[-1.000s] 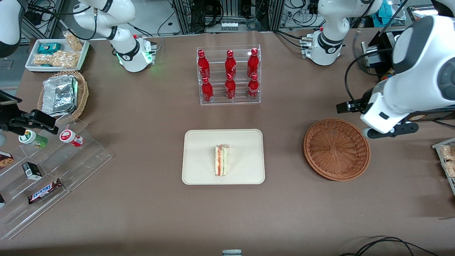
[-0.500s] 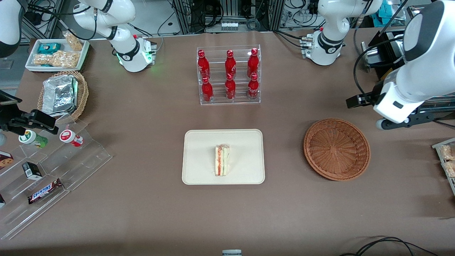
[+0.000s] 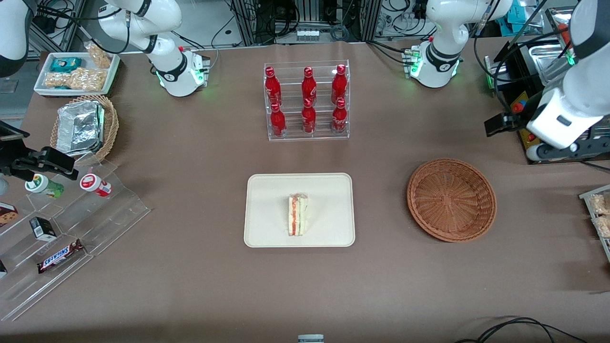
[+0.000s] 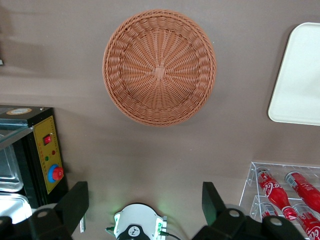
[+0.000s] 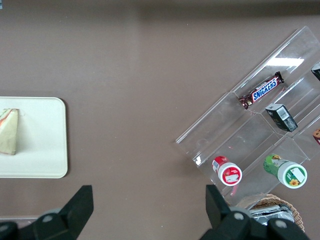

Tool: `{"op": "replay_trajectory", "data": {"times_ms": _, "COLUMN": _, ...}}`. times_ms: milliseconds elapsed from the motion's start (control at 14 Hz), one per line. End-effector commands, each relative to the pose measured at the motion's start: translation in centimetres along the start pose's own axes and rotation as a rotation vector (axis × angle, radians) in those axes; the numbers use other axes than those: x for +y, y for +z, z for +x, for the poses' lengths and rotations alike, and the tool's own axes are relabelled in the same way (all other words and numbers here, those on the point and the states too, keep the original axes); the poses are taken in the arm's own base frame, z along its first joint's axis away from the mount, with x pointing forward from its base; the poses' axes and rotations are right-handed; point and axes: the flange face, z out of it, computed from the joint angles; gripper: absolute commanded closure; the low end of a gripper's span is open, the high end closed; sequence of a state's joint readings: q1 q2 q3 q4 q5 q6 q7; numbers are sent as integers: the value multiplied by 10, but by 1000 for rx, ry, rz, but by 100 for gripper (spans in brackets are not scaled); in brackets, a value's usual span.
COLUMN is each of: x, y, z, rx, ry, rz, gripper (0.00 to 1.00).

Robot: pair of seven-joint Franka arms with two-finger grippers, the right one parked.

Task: Place sandwich from basket to tray

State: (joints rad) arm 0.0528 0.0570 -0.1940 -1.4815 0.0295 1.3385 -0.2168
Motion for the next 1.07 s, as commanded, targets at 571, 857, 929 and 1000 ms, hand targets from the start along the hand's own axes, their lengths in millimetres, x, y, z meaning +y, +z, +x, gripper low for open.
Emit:
{"op": "replay_trajectory", "data": {"times_ms": 571, "x": -6, "y": -30, "z": -31, "rx": 21, "ry": 107, "rz": 38, "gripper": 0}}
{"op": "replay_trajectory", "data": {"times_ms": 857, "x": -1, "y": -27, "z": -28, "rx": 16, "ry": 94, "rz": 38, "gripper": 0}}
{"op": "replay_trajectory", "data": {"times_ms": 929, "x": -3, "y": -27, "z": -27, "rx": 16, "ry": 90, "rz": 39, "gripper": 0}}
{"op": "replay_trajectory", "data": {"times_ms": 1000, "x": -4, "y": -27, "z": -27, "rx": 17, "ry": 88, "rz": 46, "gripper": 0}}
